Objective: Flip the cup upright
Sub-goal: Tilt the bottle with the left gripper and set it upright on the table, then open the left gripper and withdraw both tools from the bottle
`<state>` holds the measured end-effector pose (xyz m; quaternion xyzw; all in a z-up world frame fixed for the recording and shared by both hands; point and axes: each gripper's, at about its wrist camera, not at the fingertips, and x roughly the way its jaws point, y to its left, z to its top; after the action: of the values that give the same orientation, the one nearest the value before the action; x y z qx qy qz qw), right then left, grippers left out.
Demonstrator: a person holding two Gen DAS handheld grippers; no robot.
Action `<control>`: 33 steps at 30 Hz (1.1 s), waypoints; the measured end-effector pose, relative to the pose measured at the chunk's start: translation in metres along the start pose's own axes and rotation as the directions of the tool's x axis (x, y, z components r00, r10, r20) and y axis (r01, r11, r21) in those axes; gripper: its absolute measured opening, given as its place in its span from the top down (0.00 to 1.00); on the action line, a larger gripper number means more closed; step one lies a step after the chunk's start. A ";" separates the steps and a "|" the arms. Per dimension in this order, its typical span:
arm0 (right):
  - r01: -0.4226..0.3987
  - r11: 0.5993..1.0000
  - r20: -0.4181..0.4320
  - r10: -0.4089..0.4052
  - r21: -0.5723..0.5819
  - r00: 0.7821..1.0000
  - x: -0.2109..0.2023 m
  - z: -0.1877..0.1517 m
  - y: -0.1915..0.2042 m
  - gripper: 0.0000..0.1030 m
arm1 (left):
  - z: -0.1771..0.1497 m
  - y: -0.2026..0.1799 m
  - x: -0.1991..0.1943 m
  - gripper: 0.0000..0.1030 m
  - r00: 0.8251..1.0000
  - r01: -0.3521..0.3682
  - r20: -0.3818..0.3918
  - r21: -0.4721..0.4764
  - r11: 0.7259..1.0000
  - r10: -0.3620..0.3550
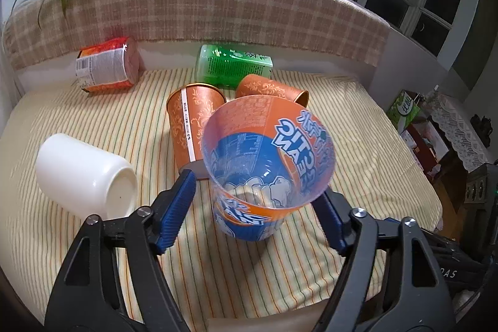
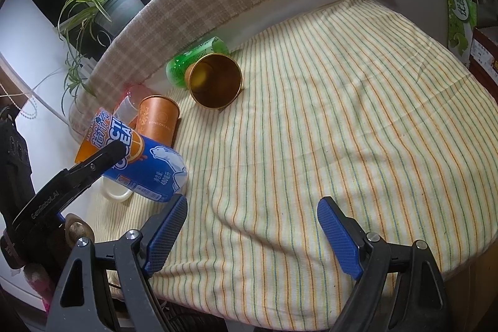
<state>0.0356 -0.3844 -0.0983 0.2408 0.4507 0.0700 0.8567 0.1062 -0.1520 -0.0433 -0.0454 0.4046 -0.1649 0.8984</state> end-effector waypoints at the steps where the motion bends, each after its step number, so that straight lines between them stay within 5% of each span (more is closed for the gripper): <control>1: 0.001 1.000 -0.001 -0.001 0.000 1.000 0.000 0.000 0.000 0.15 | 0.000 0.001 0.000 0.24 1.000 0.003 -0.003 -0.001 1.000 -0.003; 33: 0.110 0.979 0.124 -0.090 -0.169 0.988 -0.015 0.002 0.054 0.15 | -0.022 0.038 -0.042 0.19 0.999 0.001 0.040 -0.058 0.998 0.001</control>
<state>0.0334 -0.3426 -0.0601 0.1449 0.4039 0.0521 0.9018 0.0738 -0.1012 -0.0361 -0.0747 0.3914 -0.1521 0.9045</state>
